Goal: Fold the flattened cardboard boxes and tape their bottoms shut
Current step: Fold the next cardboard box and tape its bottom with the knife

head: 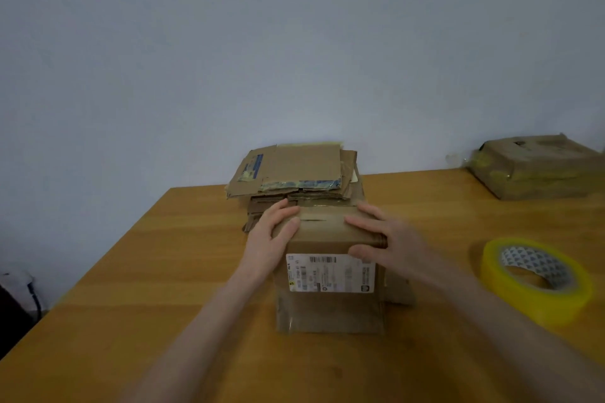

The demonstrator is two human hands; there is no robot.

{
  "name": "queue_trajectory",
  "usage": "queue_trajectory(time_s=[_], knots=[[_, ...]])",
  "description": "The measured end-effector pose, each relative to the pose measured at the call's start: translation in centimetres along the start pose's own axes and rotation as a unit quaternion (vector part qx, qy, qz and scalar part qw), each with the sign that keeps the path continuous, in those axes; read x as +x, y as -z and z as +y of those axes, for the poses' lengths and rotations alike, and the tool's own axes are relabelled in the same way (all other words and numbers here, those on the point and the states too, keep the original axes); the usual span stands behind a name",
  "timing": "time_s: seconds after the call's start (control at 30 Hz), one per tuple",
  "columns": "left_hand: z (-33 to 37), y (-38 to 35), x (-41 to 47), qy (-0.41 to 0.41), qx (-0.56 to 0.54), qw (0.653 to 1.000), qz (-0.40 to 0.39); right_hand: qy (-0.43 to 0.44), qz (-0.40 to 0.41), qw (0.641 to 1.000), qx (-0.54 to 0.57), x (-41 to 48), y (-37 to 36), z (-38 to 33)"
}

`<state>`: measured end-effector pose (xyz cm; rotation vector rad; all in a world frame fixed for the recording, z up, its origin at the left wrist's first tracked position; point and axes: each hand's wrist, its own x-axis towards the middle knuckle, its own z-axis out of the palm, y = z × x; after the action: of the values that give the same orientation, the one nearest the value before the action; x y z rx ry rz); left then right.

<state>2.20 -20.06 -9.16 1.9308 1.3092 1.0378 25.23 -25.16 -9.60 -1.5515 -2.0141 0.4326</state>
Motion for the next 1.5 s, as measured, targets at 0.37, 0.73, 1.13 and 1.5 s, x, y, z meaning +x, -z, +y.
queue_trajectory(time_s=[0.37,0.73,1.13,1.5], knots=[[0.3,-0.6,-2.3,-0.191,0.434,0.879,-0.055,0.091,0.014,0.967,-0.238,-0.3,-1.4,-1.7],[2.0,-1.3,-2.9,-0.167,0.470,0.863,-0.079,0.084,0.014,0.972,-0.217,-0.6,-1.3,-2.3],[3.5,-2.2,-3.2,-0.165,0.465,0.864,-0.100,-0.003,0.022,0.998,-0.057,-2.3,0.7,-3.5],[7.5,-6.1,-2.7,-0.155,0.515,0.839,-0.086,-0.315,0.070,0.923,-0.208,-12.0,6.9,5.4]])
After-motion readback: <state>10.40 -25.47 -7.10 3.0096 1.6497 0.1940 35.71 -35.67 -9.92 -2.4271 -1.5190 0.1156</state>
